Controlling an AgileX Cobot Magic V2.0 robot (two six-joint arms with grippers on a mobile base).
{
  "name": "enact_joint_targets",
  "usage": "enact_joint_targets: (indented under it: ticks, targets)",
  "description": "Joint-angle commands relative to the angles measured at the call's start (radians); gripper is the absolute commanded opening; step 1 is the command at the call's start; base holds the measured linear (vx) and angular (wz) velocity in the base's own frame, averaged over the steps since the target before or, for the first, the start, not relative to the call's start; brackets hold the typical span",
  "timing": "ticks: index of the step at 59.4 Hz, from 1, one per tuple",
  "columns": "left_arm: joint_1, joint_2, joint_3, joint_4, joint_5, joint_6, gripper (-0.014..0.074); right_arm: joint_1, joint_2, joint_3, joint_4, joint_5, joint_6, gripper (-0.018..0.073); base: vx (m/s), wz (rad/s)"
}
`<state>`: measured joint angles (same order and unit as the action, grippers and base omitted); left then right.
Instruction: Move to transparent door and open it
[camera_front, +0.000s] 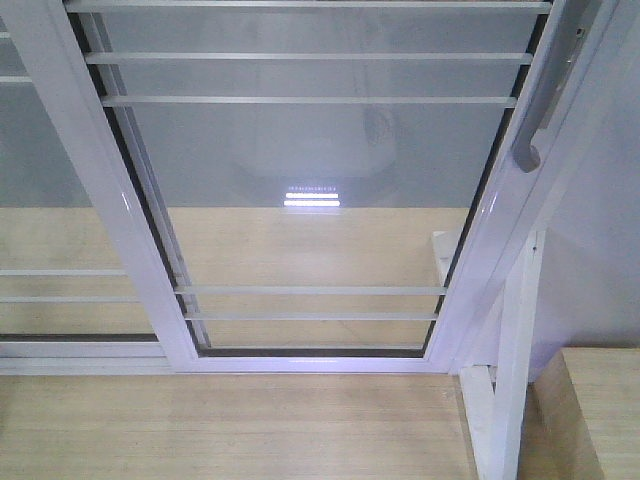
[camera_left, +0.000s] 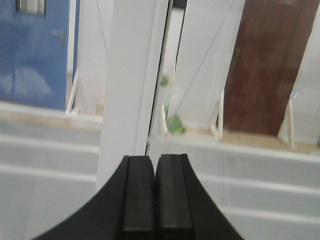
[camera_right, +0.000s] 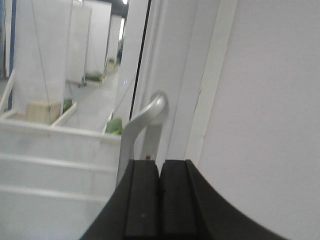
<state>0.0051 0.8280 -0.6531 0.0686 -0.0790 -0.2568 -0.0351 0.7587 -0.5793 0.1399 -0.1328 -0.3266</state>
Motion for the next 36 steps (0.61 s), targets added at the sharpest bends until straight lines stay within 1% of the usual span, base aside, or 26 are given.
enact_joint_targets:
  ticks: [1, 7, 15, 20, 27, 31, 36]
  targets:
    - [-0.004, 0.063, -0.034, 0.000, -0.088, -0.012, 0.0003, -0.002, 0.071, -0.033, 0.001, -0.072, 0.009, 0.0000, 0.00, 0.00]
    - [-0.004, 0.121, -0.034, 0.000, -0.073, -0.012, 0.0003, -0.002, 0.129, -0.033, 0.001, -0.069, 0.009, 0.0022, 0.00, 0.00]
    - [-0.004, 0.148, -0.034, 0.001, -0.054, -0.011, 0.0006, -0.002, 0.174, -0.033, 0.001, -0.103, 0.009, 0.0090, 0.00, 0.00]
    - [-0.004, 0.156, -0.034, 0.002, -0.053, -0.011, 0.0016, -0.002, 0.189, -0.033, 0.001, -0.119, 0.009, 0.0172, 0.00, 0.00]
    - [-0.004, 0.165, -0.034, 0.002, -0.025, 0.009, 0.0060, -0.002, 0.209, -0.033, 0.001, -0.120, 0.013, 0.0330, 0.00, 0.00]
    - [-0.004, 0.167, -0.034, 0.003, -0.004, 0.064, 0.0101, -0.002, 0.227, -0.033, 0.001, -0.126, 0.013, 0.0424, 0.00, 0.00]
    - [-0.004, 0.173, -0.034, 0.002, 0.005, 0.137, 0.0172, -0.002, 0.254, -0.033, 0.001, -0.140, 0.030, 0.0503, 0.00, 0.00]
